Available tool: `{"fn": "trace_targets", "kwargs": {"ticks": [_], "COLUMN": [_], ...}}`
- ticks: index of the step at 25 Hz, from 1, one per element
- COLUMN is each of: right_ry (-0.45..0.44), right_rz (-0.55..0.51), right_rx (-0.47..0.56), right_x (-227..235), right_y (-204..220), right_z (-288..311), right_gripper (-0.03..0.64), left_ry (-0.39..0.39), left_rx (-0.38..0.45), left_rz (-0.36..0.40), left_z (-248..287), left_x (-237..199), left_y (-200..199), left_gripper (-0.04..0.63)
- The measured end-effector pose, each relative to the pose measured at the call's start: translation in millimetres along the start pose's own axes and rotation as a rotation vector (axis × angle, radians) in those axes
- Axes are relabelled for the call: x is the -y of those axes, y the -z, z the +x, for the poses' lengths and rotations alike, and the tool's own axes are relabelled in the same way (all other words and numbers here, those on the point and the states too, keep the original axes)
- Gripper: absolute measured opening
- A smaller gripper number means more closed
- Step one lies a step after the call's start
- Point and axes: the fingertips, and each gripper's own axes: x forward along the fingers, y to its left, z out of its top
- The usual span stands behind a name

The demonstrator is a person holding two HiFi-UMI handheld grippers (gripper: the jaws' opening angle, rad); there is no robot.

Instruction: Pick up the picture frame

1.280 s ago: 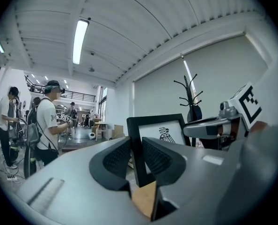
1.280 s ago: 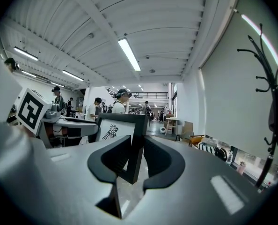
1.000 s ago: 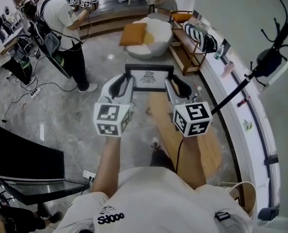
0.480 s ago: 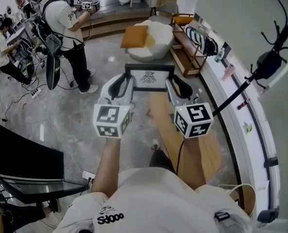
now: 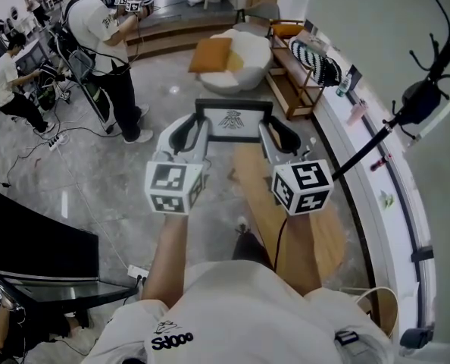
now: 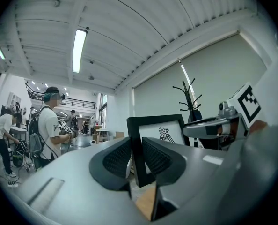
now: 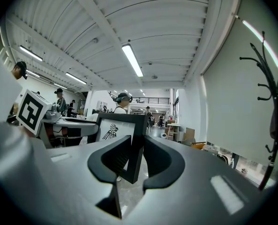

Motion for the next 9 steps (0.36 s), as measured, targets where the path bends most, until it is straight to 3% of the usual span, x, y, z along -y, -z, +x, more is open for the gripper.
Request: {"fn": "trace_targets", "kwargs": {"ticks": [9], "right_ry": [0.002], "right_rz": [0.008], "right_rx": [-0.006], "right_x": [-3.2], "right_y": [-0.1], "right_z": [1.9], "right_gripper": [0.089], "left_ry": [0.006], "left_rx": [-0.002], "left_rz": [-0.003], "left_z": [-2.5], "left_x": [-3.3], "left_y": [-1.5], "left_gripper": [0.086]}}
